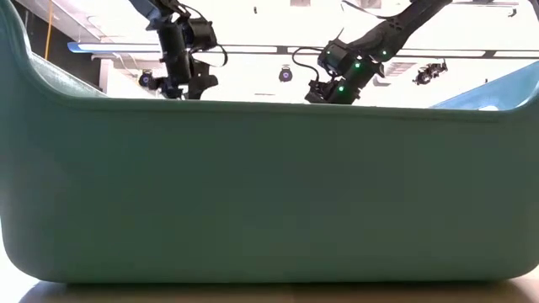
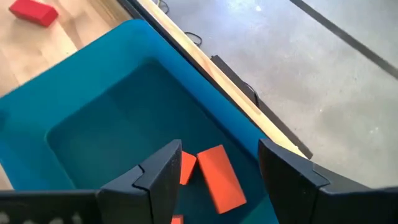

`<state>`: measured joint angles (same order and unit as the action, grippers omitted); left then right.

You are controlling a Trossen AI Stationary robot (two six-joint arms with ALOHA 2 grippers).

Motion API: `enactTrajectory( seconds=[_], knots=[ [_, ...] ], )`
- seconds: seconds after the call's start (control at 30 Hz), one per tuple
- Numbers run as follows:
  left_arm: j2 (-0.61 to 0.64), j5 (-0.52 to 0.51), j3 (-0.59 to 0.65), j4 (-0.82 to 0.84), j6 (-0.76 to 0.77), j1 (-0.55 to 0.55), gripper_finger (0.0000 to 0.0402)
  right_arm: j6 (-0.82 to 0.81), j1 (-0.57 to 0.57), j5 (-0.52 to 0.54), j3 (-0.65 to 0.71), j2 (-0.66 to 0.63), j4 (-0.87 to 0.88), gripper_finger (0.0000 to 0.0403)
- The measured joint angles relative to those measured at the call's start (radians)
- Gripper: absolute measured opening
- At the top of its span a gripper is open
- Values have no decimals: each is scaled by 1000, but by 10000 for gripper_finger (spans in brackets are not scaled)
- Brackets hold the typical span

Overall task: Sort & place blocks by color
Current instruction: Put the red block into the gray bin

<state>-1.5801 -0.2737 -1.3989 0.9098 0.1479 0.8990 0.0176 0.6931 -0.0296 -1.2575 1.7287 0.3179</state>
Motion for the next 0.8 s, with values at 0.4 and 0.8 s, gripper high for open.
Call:
enactTrajectory(
  seconds=[0.4, 0.8],
  knots=[
    [-18, 28, -98, 15, -284, 159, 204, -155, 0, 0, 0, 0, 39, 200],
    [-198, 15, -97, 102, -420, 167, 204, -176, 0, 0, 0, 0, 42, 200]
  ],
)
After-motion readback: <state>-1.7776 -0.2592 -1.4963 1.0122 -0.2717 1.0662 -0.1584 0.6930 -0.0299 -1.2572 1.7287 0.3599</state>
